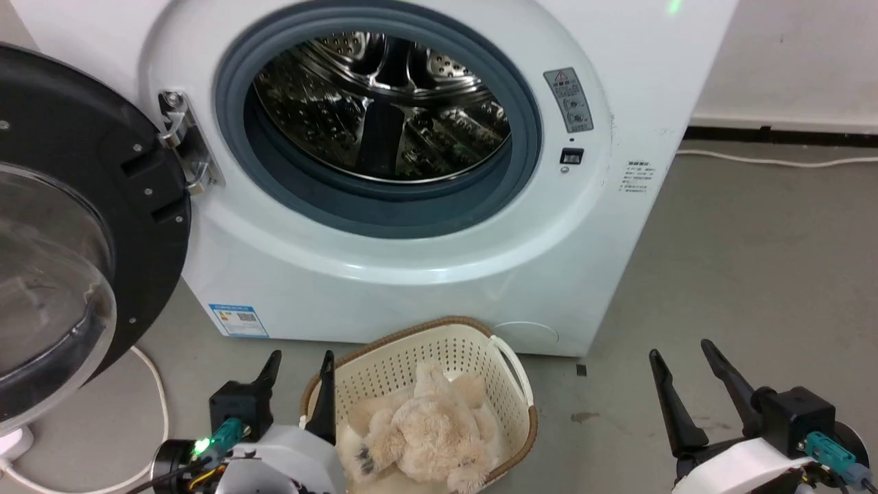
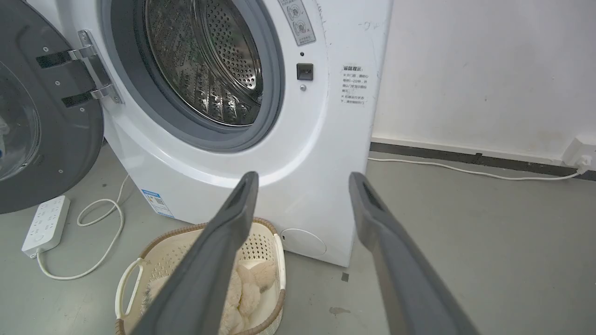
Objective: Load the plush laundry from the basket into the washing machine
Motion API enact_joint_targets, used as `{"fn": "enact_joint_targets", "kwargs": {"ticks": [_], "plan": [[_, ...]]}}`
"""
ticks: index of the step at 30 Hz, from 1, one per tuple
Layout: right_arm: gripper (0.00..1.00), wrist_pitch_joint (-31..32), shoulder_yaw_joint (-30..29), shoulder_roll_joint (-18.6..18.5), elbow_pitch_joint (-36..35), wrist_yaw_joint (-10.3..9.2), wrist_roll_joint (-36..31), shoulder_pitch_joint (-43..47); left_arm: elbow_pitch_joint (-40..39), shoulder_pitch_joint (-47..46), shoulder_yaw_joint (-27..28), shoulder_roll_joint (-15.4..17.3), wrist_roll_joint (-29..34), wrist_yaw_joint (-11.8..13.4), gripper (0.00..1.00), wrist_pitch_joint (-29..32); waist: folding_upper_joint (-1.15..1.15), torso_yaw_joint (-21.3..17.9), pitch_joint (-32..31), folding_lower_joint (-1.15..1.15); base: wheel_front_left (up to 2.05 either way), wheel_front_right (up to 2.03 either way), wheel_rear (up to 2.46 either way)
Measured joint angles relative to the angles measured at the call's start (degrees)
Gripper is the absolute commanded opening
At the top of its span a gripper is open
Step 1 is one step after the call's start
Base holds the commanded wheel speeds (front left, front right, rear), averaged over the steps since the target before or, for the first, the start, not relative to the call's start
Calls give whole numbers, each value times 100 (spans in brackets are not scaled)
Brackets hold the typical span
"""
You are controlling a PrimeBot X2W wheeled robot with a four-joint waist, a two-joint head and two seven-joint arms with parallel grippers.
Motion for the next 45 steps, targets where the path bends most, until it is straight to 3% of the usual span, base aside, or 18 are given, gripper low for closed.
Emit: {"fn": "enact_joint_targets", "kwargs": {"ticks": [34,45], "plan": [[100,-430,-222,0,-25,0,643,-225,2321,-1891,-1101,-7,-717,-66,100,1549,0,-347,1609,0,0,0,0],[100,-560,-276,0,-29,0,892,-267,2997,-2502,-1499,62,-755,140,100,1944,0,-483,2192,0,0,0,0]]}}
